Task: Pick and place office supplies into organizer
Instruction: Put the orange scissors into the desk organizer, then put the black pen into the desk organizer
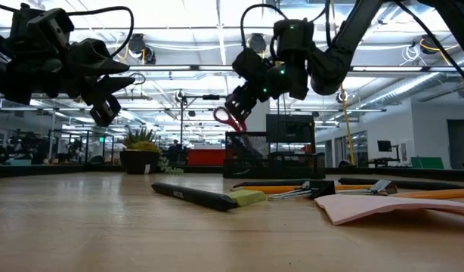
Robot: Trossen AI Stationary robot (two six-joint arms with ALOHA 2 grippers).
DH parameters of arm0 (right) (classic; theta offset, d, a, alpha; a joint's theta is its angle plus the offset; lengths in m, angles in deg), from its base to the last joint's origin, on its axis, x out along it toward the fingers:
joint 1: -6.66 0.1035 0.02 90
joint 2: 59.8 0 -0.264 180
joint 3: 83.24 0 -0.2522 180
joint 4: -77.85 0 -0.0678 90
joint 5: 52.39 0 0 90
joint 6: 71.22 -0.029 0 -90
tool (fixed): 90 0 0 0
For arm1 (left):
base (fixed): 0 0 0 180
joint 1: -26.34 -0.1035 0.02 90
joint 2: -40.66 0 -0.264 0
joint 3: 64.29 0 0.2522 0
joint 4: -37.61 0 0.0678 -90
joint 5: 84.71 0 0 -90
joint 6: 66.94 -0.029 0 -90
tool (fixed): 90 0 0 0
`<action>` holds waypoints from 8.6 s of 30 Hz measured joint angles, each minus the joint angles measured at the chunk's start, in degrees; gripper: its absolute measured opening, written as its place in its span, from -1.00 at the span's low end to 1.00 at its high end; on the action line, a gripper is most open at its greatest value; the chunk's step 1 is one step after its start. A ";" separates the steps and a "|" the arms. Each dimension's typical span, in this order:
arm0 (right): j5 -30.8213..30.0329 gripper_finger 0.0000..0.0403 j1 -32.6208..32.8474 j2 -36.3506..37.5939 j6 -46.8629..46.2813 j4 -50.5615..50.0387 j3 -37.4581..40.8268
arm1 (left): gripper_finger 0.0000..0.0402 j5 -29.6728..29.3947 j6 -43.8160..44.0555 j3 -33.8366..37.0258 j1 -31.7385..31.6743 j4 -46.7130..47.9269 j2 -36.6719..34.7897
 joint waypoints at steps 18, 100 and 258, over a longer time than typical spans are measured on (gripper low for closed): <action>-9.27 -0.11 3.25 0.11 -6.27 -15.41 -0.07 | -0.54 -0.07 0.35 0.00 -0.02 0.41 -0.02; 4.44 -0.10 33.35 33.78 -88.20 -53.31 32.38 | -0.54 -6.65 -2.04 0.02 -0.01 6.01 -0.02; 27.71 -0.82 -9.57 -2.36 -44.10 20.87 7.21 | -0.54 -12.09 -3.88 0.02 1.97 6.24 -0.02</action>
